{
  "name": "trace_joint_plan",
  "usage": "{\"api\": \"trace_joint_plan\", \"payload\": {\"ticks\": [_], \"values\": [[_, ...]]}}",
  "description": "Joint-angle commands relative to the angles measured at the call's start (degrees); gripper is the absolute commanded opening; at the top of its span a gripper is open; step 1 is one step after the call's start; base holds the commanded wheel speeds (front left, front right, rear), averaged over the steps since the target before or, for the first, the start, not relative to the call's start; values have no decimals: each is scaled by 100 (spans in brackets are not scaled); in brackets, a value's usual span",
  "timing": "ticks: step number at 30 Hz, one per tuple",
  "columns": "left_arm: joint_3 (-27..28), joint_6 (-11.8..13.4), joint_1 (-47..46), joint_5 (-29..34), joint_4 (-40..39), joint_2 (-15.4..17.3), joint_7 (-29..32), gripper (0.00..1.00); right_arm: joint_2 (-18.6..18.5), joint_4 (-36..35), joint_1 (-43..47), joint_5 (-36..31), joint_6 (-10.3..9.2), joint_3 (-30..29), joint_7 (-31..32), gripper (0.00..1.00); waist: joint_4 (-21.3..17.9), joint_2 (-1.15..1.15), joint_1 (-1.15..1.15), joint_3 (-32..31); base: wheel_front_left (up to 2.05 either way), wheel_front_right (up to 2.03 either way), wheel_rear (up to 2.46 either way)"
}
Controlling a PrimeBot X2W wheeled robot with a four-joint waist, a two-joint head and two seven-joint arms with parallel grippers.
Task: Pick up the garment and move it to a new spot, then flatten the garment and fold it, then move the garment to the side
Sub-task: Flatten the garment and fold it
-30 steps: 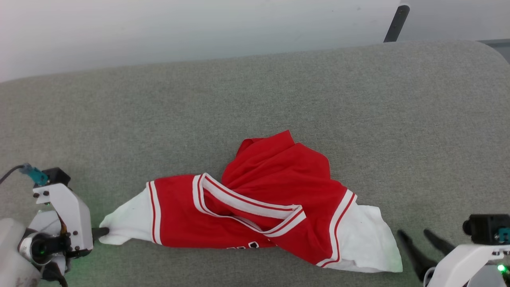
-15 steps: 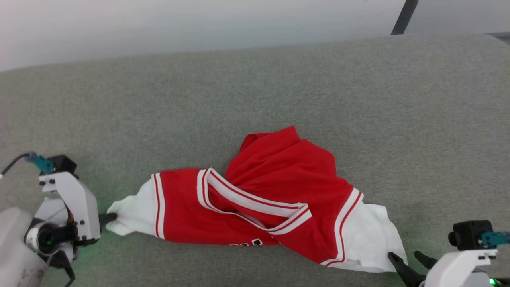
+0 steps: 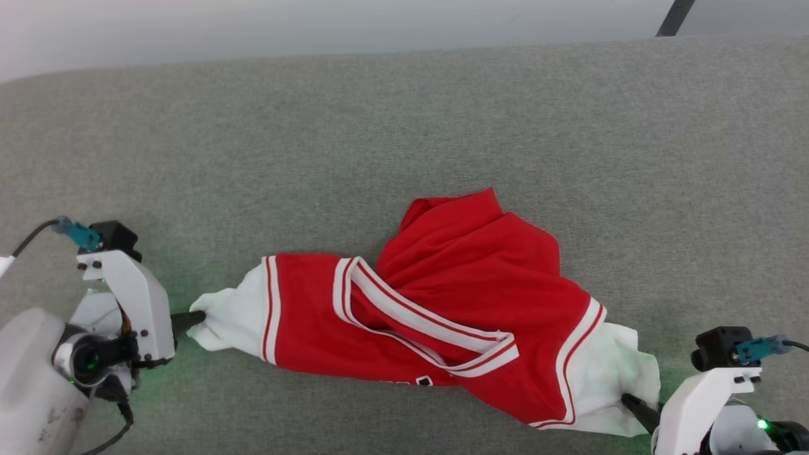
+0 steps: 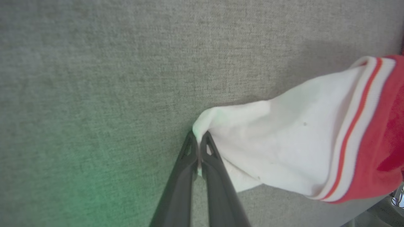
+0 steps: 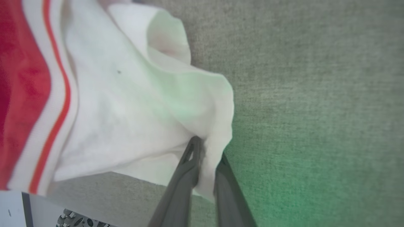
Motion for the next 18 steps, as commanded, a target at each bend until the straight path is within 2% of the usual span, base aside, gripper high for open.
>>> {"api": "trace_joint_plan", "payload": {"ticks": [1,9,18], "values": [[-98,6,81,21,81,-188,-45,0,90,176,8,93,4,99,106,0,36,0,0,-9,0,0,0],[-74,-62,-130,-10,-12,-192,2,0,-72,-96,-449,412,4,-366,363,0,103,0,0,-237,0,0,0],[-100,-108,-851,37,-314,-347,163,0,-297,-205,-1738,647,4,-777,952,0,291,0,0,-916,0,0,0]]}}
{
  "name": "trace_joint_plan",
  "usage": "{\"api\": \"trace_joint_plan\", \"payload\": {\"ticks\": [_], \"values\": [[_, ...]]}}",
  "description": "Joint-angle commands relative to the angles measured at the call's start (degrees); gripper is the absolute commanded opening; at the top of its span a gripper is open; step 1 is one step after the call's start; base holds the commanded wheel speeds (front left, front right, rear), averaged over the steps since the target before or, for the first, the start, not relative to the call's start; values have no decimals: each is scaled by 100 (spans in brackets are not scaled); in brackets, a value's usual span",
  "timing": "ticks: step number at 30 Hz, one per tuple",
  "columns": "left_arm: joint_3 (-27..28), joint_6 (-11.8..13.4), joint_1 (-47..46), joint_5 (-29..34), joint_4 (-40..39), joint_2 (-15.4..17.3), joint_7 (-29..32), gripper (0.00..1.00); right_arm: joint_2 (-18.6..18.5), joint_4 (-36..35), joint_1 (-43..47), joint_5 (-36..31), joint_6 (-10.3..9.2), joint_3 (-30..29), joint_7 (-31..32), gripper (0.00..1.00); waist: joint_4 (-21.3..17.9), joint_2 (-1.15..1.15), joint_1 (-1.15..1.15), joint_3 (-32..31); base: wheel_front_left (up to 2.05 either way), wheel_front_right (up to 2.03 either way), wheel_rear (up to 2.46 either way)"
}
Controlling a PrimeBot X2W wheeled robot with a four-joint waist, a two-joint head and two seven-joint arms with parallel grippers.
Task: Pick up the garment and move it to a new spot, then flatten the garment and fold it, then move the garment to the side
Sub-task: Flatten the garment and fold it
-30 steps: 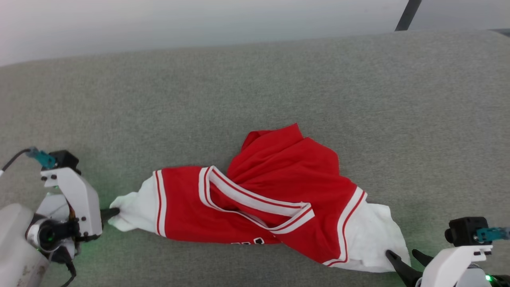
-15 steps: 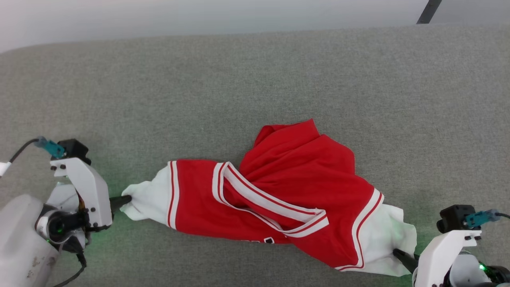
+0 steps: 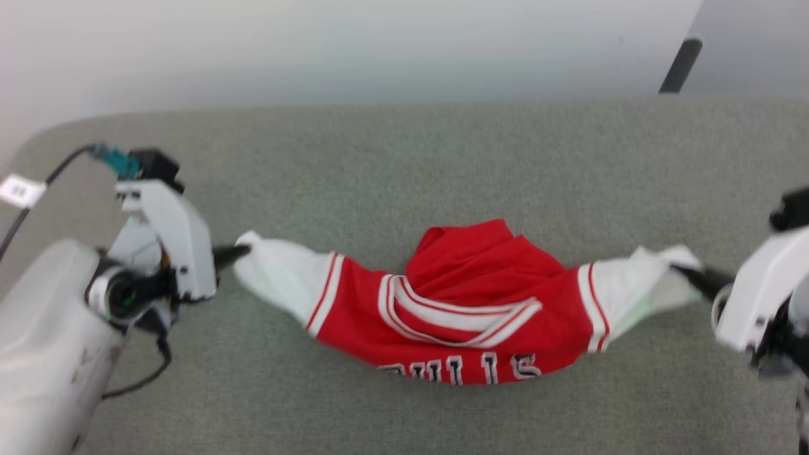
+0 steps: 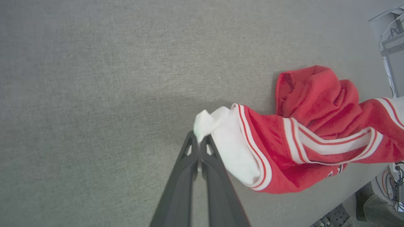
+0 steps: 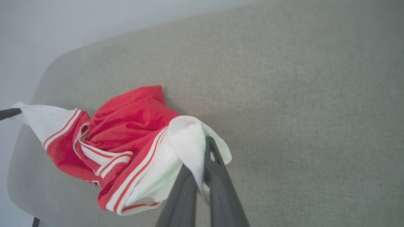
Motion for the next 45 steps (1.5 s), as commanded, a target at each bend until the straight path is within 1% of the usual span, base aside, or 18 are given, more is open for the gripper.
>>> {"api": "trace_joint_plan", "payload": {"ticks": [1,4,7,11,14,20,25,29,31,37,41,45], "values": [[0,-41,-76,30,-14,-29,10,0,24,31,-112,45,2,-26,30,0,120,0,0,-267,0,0,0],[-15,-48,-384,99,-16,-93,-17,0,-17,209,-663,-14,2,11,98,0,165,0,0,-435,0,0,0],[-22,-57,-682,185,42,-172,-127,0,-32,518,-1214,-83,2,75,-13,0,191,0,0,-575,0,0,0],[-20,-82,-1158,401,169,-197,-451,0,-42,1046,-2009,-162,2,155,-407,0,215,0,0,-695,0,0,0],[-10,-95,-1558,582,323,-215,-792,0,-121,1502,-2616,-275,2,244,-802,0,231,0,0,-736,0,0,0],[-19,-93,-2379,901,737,-304,-1439,0,-316,2523,-3795,-531,2,601,-1904,0,252,0,0,-774,0,0,0],[-34,-91,-2989,1121,1138,-439,-2073,0,-485,3352,-4651,-671,2,992,-3076,0,290,0,0,-765,0,0,0],[14,-91,-3419,1232,1514,-557,-2606,0,-534,4069,-5205,-796,2,1129,-3978,0,299,0,0,-742,0,0,0],[-31,-92,-3587,1301,1653,-590,-2806,0,-516,4462,-5427,-835,2,1129,-4259,0,296,0,0,-729,0,0,0],[-149,-91,-3902,1204,1886,-677,-3156,0,-446,5295,-5976,-719,2,1294,-4655,0,298,0,0,-621,0,0,0],[-244,-92,-4105,1146,1913,-649,-3321,0,-490,5512,-6262,-607,2,1494,-4864,0,289,0,0,-354,0,0,0],[-315,-92,-4393,1178,1962,-612,-3546,0,-579,5600,-6577,-519,2,1674,-5115,0,272,0,0,78,0,0,0]]}}
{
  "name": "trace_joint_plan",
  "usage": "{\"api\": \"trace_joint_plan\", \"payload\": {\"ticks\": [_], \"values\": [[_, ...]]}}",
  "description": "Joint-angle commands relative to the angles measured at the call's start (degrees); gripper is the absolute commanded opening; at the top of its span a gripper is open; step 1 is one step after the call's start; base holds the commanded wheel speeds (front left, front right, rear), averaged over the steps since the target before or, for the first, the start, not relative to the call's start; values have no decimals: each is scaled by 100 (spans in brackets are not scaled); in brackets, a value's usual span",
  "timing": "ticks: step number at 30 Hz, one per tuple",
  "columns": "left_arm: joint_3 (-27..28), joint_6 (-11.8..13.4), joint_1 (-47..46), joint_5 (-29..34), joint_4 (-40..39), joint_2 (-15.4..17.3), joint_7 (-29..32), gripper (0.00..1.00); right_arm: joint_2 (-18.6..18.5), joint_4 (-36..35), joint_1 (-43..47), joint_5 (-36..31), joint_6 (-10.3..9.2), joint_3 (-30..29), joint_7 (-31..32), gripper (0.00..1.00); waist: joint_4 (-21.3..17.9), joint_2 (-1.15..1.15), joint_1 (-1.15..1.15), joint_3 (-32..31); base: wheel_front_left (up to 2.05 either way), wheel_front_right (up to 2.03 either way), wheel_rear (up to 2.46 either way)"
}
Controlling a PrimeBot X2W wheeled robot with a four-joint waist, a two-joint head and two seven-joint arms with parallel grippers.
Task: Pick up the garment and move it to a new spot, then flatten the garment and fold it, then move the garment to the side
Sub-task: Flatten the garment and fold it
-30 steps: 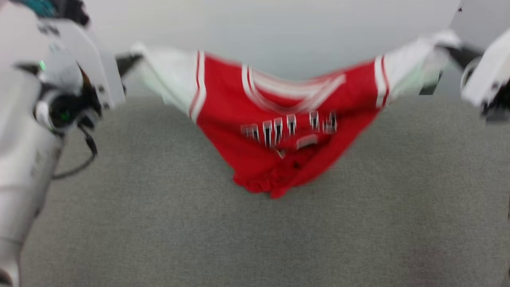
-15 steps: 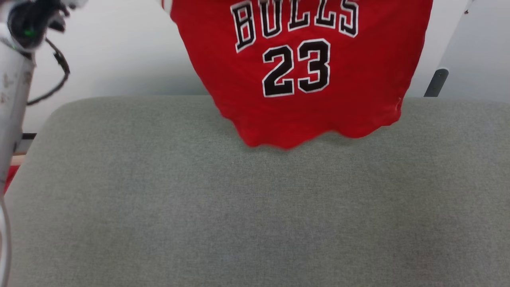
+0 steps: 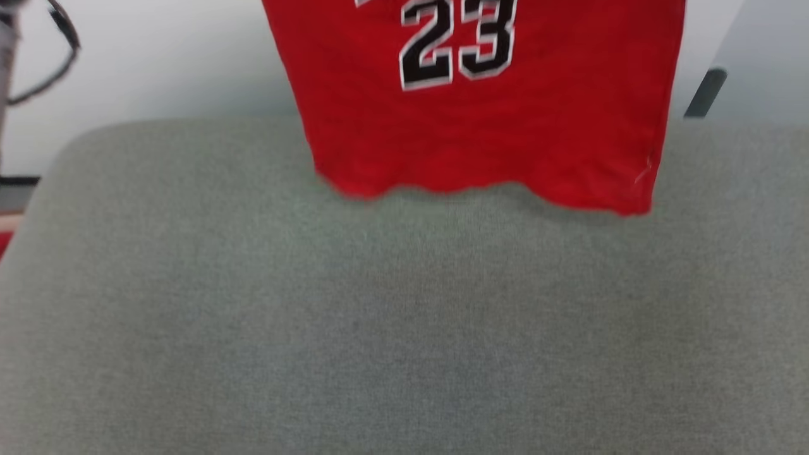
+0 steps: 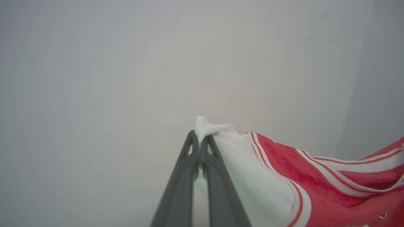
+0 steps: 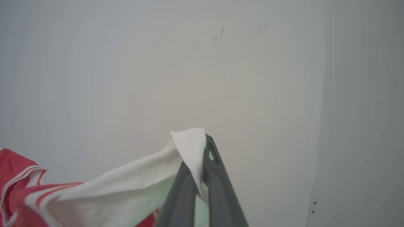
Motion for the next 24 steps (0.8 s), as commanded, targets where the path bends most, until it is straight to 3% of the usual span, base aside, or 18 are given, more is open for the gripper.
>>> {"api": "trace_joint_plan", "payload": {"ticks": [1,8,15,24], "values": [[-30,-16,-152,53,30,12,-80,0,-43,15,-161,45,2,41,-107,0,-20,0,0,458,0,0,0],[-171,-15,-978,347,131,-17,-898,0,-268,73,-839,-105,2,344,-1056,0,-19,0,0,1488,0,0,0],[-106,-15,-1836,321,195,-153,-1690,0,-636,353,-1659,-680,2,509,-1970,0,136,0,0,2650,0,0,0],[348,-16,-2311,387,-473,-202,-1925,0,-909,322,-2415,-1526,2,296,-2211,0,531,0,0,3965,0,0,0]]}}
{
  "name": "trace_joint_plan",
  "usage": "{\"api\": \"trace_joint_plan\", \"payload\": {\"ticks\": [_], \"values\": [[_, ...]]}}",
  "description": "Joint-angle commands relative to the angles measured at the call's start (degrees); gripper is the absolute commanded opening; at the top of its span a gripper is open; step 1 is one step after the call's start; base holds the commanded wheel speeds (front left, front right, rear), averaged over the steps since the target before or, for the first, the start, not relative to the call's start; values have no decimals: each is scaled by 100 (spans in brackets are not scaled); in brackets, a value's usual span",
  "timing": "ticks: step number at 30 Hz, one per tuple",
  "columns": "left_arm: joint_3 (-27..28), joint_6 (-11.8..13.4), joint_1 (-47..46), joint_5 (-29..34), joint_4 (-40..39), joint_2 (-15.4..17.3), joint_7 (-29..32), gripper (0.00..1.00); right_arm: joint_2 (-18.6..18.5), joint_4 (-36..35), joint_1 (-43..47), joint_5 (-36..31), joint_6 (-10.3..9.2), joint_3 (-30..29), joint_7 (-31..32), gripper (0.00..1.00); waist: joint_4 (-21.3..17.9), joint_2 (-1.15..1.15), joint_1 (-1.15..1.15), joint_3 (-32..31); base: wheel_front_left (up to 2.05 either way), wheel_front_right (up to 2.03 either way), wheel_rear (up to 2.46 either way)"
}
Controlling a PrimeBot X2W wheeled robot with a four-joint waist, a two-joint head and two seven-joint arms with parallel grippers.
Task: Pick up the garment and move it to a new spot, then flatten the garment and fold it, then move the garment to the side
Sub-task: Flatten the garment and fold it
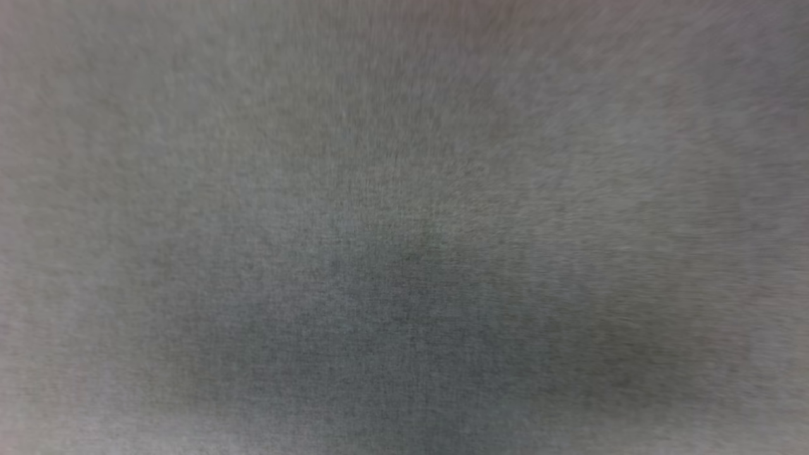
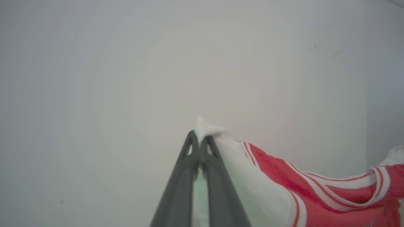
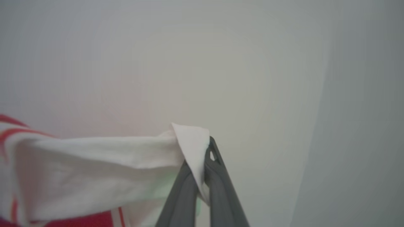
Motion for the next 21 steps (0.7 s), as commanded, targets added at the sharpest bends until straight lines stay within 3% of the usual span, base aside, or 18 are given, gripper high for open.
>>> {"api": "trace_joint_plan", "payload": {"ticks": [1,10,17,21], "values": [[49,-14,22,32,-22,-25,-13,0,16,-35,-53,-51,0,-36,-23,0,402,0,0,1115,0,0,0],[654,-15,942,343,-259,-330,-10,0,475,187,393,-380,0,-186,-20,0,653,0,0,1385,0,0,0],[310,-15,1471,206,-55,-497,-11,0,626,403,773,-13,0,90,-22,0,720,0,0,1095,0,0,0],[-205,-15,1847,17,46,-513,-11,0,523,389,1116,418,0,387,-20,0,698,0,0,697,0,0,0]]}}
